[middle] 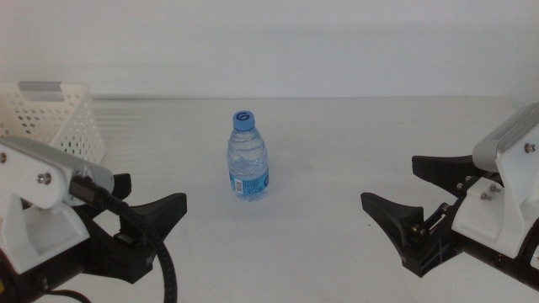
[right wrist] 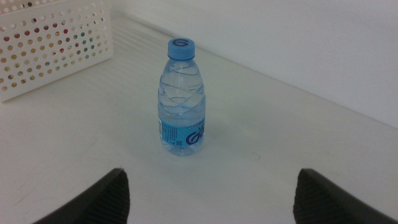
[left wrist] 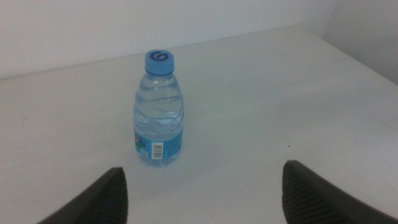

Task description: Use arms to grab the bottles and put them into the dustbin to the left of the table.

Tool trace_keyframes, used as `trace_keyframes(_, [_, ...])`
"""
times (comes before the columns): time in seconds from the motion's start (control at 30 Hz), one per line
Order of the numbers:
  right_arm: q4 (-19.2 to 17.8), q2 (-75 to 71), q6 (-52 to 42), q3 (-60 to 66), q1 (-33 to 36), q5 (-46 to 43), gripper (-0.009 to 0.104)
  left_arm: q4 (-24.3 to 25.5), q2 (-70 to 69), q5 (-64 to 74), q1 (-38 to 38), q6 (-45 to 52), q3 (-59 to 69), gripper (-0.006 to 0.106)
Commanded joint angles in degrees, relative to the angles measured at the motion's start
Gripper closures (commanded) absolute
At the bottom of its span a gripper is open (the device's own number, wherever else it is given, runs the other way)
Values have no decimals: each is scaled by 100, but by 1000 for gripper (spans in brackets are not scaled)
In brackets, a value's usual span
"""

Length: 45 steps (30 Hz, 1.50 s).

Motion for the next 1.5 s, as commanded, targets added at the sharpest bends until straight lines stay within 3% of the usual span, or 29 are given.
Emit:
trace_keyframes(0.0, [0, -67, -67, -131, 14, -458, 23, 15, -25, -431, -46, -34, -160, 24])
trace_keyframes(0.2, [0, -67, -67, -131, 14, -458, 23, 46, -2, -754, 16, -57, -167, 24])
trace_keyframes(0.43, [0, -67, -67, -131, 14, -458, 23, 122, 380, -820, 584, -50, -558, 24])
trace_keyframes(0.7, [0, -67, -67, -131, 14, -458, 23, 800, 1192, -924, 1021, 74, -1257, 24])
trace_keyframes(1.1, [0, -67, -67, -131, 14, -458, 23, 1114, 2168, -3702, 1022, -75, -81, 24])
trace_keyframes(1.47, [0, -67, -67, -131, 14, -458, 23, 1439, 3246, -5185, 1022, -371, 592, 18])
